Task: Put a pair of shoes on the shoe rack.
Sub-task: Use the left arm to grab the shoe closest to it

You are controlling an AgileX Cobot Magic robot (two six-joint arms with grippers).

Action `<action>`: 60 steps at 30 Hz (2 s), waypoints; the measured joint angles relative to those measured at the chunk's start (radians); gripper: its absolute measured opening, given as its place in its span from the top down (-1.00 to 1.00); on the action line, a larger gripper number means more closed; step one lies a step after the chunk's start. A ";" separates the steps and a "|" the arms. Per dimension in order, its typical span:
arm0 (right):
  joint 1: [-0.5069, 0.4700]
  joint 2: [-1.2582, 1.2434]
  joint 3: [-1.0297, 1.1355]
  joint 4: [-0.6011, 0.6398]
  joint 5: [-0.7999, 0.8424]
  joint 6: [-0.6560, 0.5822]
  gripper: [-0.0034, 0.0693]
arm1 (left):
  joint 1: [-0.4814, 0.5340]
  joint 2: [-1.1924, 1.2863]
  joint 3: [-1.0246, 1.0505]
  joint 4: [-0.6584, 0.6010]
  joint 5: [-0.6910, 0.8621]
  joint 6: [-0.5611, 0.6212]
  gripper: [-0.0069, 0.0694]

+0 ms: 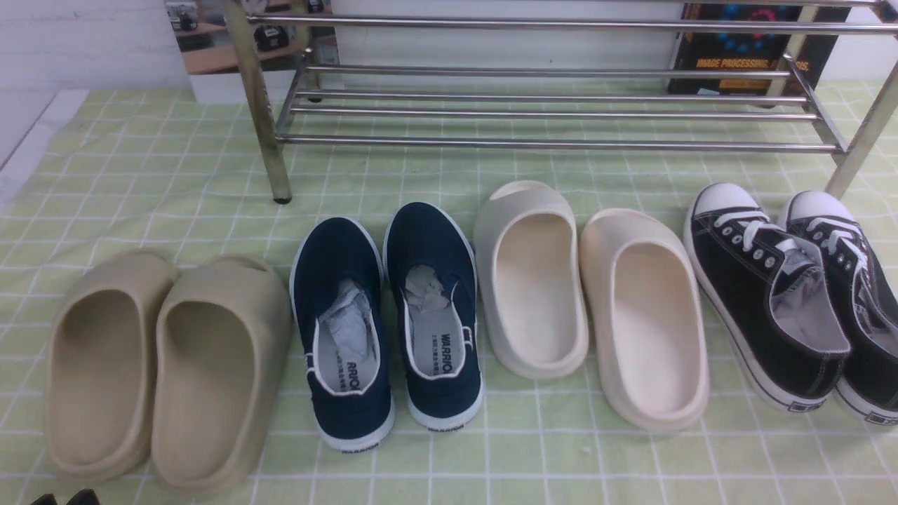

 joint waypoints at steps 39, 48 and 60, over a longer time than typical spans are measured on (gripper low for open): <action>0.000 0.000 0.000 0.000 0.000 0.000 0.25 | 0.000 0.000 0.000 -1.017 -0.153 0.029 0.19; 0.000 0.000 0.000 0.000 0.000 0.000 0.25 | 0.000 0.008 -0.258 -0.830 -0.023 0.337 0.22; 0.000 0.000 0.000 0.000 0.000 0.000 0.24 | 0.000 0.603 -0.753 0.258 0.500 -0.018 0.85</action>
